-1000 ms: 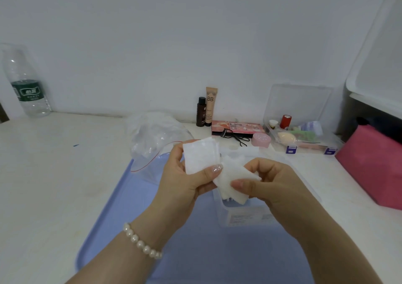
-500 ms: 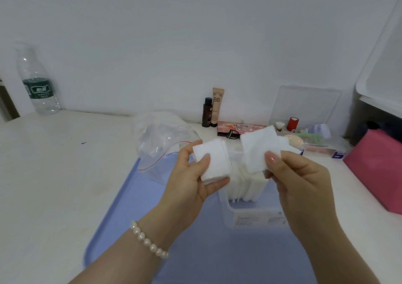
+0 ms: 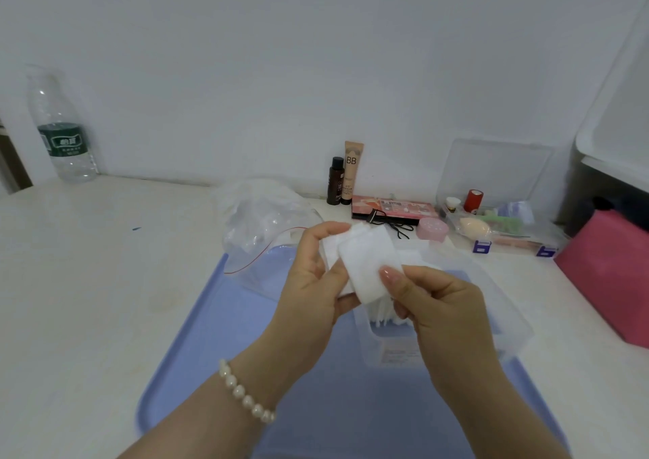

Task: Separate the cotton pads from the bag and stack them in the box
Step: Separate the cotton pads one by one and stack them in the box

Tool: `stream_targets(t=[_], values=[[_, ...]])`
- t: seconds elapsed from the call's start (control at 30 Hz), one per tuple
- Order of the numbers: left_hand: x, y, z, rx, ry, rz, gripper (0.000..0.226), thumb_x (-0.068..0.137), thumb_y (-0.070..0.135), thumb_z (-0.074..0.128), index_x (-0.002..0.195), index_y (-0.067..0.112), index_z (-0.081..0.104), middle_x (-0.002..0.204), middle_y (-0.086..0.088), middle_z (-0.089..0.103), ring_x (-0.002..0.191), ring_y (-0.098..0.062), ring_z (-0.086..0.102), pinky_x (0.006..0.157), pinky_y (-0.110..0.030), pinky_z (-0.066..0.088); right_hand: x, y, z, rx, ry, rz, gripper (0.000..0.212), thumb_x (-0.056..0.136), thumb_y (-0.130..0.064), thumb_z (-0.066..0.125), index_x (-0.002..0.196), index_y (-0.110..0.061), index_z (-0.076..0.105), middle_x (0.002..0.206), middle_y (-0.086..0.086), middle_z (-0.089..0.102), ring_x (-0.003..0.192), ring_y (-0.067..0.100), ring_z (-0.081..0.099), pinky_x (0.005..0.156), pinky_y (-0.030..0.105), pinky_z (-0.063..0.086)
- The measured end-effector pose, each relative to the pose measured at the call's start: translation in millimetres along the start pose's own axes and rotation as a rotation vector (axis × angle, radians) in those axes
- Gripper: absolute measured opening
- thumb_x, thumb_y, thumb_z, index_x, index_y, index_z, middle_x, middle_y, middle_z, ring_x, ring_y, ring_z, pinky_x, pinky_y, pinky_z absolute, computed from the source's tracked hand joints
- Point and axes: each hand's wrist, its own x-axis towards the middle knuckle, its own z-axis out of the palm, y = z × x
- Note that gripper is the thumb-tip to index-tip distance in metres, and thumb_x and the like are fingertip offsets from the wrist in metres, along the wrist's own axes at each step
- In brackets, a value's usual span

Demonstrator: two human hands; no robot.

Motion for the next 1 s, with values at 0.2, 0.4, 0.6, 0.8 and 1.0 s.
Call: stream_targets(t=[0.2, 0.4, 0.6, 0.8, 1.0], values=[[-0.6, -2.5, 1.9, -0.027, 0.005, -0.014, 0.030, 0.097, 0.001, 0.040, 0.106, 0.028, 0.050, 0.114, -0.011, 0.062, 0.092, -0.018, 0.066, 0.074, -0.033, 0.058, 2.8, 9.3, 0.2, 0.140, -0.014, 0.037, 0.040, 0.053, -0.050, 0.079, 0.068, -0.013, 0.076, 0.053, 0.001, 0.047, 0.048, 0.010, 0.038, 0.050, 0.021, 0.038], [-1.2, -6.2, 3.5, -0.036, 0.011, -0.005, 0.036, 0.093, -0.006, 0.045, 0.108, 0.027, 0.049, 0.106, -0.007, 0.062, 0.087, -0.014, 0.065, 0.078, -0.033, 0.057, -1.4, 5.2, 9.0, 0.106, 0.041, 0.083, 0.030, 0.059, -0.041, 0.072, 0.071, -0.013, 0.077, 0.050, 0.001, 0.047, 0.047, 0.009, 0.041, 0.049, 0.019, 0.039], [-2.1, -4.9, 7.1, -0.108, 0.017, -0.022, 0.035, 0.095, -0.005, 0.038, 0.108, 0.025, 0.050, 0.098, -0.004, 0.063, 0.087, -0.018, 0.063, 0.080, -0.035, 0.056, -6.1, 1.8, 15.6, -0.010, 0.128, 0.054, 0.009, 0.078, -0.017, 0.069, 0.073, -0.011, 0.074, 0.042, -0.014, 0.053, 0.042, -0.001, 0.048, 0.043, 0.009, 0.038], [-1.3, -5.6, 7.1, -0.159, 0.027, -0.035, 0.019, 0.101, 0.020, 0.034, 0.110, 0.019, 0.051, 0.094, -0.006, 0.065, 0.085, -0.020, 0.064, 0.076, -0.036, 0.057, -6.8, 0.4, 17.1, -0.015, 0.145, 0.061, 0.010, 0.078, -0.016, 0.070, 0.069, -0.014, 0.074, 0.045, -0.014, 0.056, 0.042, -0.002, 0.048, 0.041, 0.009, 0.038], [-0.9, -6.5, 6.6, -0.144, -0.002, -0.023, 0.044, 0.075, 0.042, 0.048, 0.112, 0.018, 0.050, 0.101, -0.006, 0.064, 0.088, -0.018, 0.066, 0.076, -0.034, 0.058, -7.2, -0.3, 16.5, -0.022, 0.143, 0.049, 0.012, 0.079, -0.016, 0.070, 0.069, -0.010, 0.074, 0.044, -0.013, 0.056, 0.042, -0.002, 0.048, 0.041, 0.009, 0.038]])
